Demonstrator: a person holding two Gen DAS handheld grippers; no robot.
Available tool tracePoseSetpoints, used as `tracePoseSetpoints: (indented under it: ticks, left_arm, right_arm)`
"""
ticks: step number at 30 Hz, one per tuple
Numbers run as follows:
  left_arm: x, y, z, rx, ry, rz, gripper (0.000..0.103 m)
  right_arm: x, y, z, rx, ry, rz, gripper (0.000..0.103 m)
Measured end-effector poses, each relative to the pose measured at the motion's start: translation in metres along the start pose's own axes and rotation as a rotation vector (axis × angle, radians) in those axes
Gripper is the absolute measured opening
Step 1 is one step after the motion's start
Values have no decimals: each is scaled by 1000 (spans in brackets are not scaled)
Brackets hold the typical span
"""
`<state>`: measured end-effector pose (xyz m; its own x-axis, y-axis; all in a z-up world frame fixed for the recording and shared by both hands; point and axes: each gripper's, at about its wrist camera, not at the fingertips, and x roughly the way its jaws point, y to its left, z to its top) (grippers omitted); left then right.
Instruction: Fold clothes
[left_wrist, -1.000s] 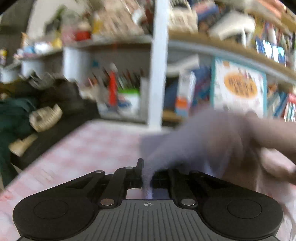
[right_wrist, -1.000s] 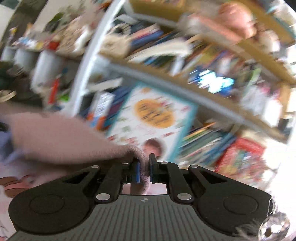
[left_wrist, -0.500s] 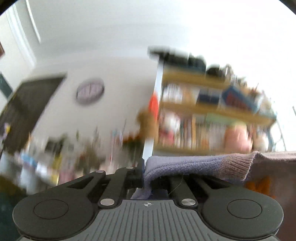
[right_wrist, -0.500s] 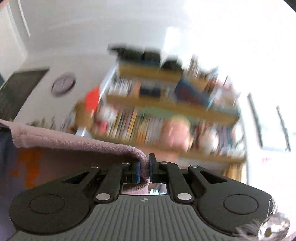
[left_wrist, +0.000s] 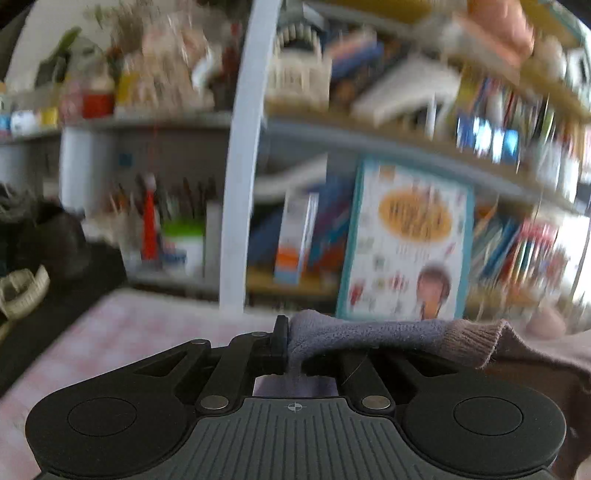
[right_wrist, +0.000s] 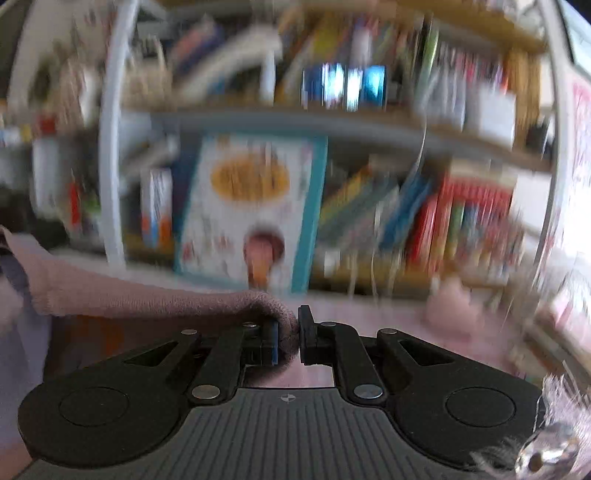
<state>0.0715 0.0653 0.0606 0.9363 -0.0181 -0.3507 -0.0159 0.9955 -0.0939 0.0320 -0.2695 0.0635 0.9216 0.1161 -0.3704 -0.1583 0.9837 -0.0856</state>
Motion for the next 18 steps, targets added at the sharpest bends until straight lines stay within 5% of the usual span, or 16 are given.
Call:
tracePoseSetpoints:
  ticks: [3,7,15,18]
  left_arm:
    - [11,-7,-4,33,47,-7,22]
    - [8,-5,-3,34,75,-50,79]
    - [-38,-4,-20,126,120,-101,79]
    - [-57,-13,-32,163,139,-140,79]
  right_arm:
    - [30,-3,-12,9,52,-25,9]
    - [74,-17,-14,58,127,-44,9]
    - [148,-40,-22,40,262,-130,10]
    - [157,-37,-24,-29,275,-158,19]
